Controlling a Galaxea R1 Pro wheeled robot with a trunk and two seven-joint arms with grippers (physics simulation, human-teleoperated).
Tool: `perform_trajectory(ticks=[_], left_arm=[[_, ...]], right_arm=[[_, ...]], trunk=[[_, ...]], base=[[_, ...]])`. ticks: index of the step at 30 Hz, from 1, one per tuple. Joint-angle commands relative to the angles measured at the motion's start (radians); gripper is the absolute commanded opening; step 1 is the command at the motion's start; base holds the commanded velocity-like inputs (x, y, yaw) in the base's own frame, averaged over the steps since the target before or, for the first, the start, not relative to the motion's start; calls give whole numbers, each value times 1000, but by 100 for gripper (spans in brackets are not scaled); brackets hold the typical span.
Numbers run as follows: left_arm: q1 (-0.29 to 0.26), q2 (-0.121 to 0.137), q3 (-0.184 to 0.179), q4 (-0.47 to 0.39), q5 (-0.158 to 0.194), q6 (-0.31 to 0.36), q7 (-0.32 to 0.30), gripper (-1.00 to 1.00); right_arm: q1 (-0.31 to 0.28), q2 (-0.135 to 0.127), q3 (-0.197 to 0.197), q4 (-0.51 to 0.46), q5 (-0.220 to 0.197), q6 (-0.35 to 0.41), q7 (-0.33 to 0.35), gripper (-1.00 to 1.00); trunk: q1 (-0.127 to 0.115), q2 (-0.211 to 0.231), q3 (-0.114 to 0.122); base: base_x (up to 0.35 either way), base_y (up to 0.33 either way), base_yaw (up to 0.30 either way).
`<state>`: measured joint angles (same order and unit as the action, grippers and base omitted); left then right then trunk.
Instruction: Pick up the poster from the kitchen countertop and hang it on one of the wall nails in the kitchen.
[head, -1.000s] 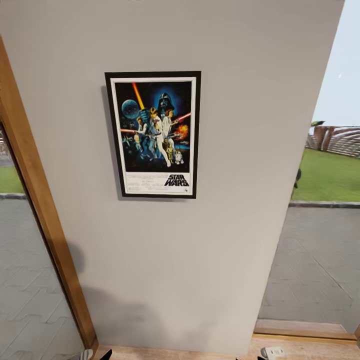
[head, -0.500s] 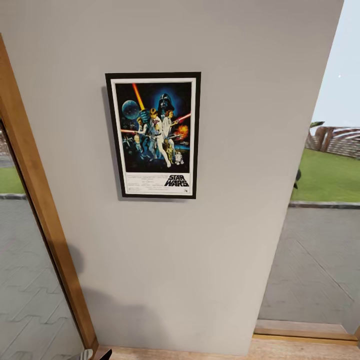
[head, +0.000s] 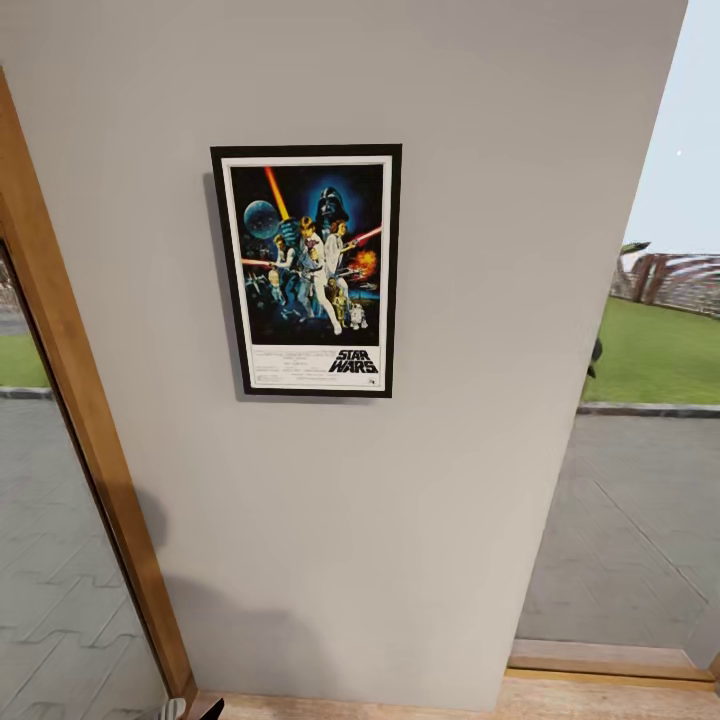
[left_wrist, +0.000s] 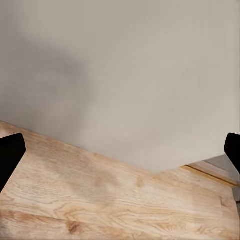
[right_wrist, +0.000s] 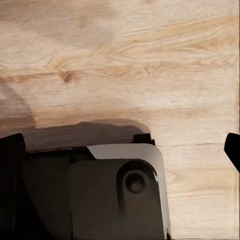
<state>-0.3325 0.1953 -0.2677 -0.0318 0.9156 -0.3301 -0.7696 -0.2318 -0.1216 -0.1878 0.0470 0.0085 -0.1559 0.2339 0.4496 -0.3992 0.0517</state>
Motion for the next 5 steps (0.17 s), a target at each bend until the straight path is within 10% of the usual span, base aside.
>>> perform_trajectory(ticks=[1,5], left_arm=[[0,0,-8,1,6,-6,-1,100],[0,0,-8,1,6,-6,1,100]], right_arm=[[-1,-1,-7,5,1,-7,-3,100],[-1,1,-7,5,1,-7,-23,100]], trunk=[[0,-1,0],[0,-1,0]], base=[[0,0,0],[0,0,0]])
